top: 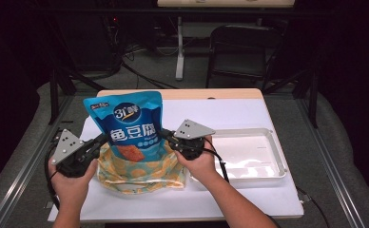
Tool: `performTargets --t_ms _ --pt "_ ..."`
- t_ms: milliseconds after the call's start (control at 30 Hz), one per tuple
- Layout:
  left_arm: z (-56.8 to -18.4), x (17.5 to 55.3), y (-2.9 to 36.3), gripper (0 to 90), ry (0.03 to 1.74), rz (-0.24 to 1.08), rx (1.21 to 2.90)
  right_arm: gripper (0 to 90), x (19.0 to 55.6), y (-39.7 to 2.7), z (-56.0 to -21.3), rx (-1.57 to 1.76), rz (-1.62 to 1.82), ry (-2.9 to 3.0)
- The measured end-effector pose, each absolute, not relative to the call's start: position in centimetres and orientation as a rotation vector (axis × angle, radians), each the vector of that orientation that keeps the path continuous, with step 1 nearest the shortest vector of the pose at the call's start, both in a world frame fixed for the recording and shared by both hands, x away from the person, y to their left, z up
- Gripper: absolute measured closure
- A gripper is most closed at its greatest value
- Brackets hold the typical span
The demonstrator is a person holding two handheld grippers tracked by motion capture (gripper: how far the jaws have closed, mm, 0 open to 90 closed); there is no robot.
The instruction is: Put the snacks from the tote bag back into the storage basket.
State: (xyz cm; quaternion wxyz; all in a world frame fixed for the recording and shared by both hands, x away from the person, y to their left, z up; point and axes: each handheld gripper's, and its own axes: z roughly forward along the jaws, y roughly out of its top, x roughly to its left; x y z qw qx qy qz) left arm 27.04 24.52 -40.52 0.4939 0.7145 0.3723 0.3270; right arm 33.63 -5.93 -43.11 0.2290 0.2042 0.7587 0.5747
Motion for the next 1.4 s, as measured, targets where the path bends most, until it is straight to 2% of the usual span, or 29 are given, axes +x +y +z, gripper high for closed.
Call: performTargets --t_ms 600,1400 --pt "-39.2 26.1 23.9 90.0 0.842 0.818 1.708 90.0 32.3 -6.9 -41.4 0.526 1.615 2.035" --pt "-39.0 27.3 21.9 90.0 0.767 0.777 1.728 90.0 31.4 -9.1 -41.3 0.582 1.583 1.998"
